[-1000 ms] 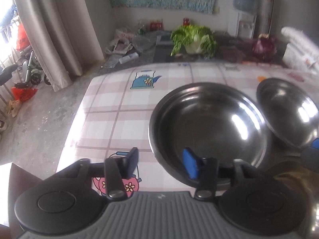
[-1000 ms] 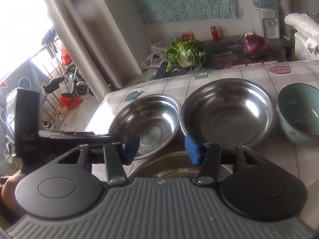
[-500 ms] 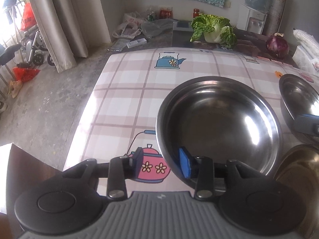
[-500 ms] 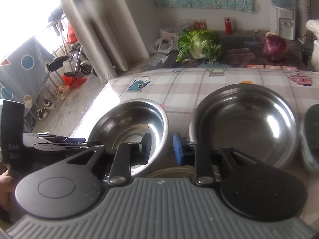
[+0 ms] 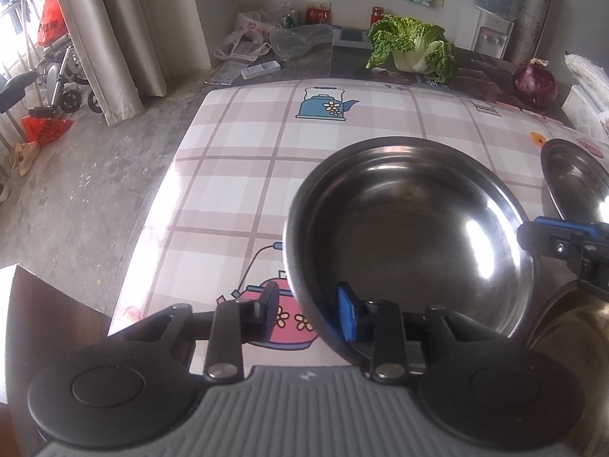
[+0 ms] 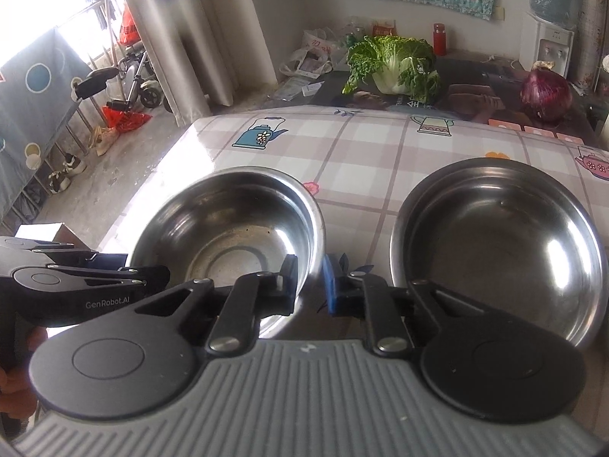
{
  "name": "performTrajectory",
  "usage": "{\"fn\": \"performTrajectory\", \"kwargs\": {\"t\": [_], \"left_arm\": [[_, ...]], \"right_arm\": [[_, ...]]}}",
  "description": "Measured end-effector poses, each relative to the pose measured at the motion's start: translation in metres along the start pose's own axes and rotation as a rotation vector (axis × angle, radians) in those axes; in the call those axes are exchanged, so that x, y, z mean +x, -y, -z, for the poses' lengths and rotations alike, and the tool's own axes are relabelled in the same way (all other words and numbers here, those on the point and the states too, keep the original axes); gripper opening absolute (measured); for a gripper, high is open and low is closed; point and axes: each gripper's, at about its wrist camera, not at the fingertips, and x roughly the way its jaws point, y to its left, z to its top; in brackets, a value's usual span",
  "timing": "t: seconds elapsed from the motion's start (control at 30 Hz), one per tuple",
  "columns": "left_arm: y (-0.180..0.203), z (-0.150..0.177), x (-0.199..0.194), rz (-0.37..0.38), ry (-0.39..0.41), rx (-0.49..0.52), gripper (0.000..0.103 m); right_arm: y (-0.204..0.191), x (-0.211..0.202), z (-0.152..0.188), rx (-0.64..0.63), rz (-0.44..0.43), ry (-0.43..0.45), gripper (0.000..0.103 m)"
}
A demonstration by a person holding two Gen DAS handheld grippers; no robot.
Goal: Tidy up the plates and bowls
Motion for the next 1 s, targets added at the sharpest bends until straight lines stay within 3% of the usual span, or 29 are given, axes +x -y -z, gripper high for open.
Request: {"fn": "performTrajectory", "kwargs": {"t": [0.43, 0.73, 1.0], "left_arm": [[0.003, 0.0, -0.011, -0.028, 0.016, 0.011, 0.032], [0.016, 0.001, -0.027, -0.004, 0.046, 0.048, 0.031], [-0.005, -0.002, -0.029, 0.006, 0.035, -0.034, 0.037]], "right_arm": [[-0.005, -0.002, 0.002, -0.018, -0.03, 0.0, 0.01], [-0.018, -0.012, 0.002, -0.041, -0.071, 0.022, 0.009], [0.018, -0.023, 0.0, 0.09, -0.069, 0.005, 0.012]]}}
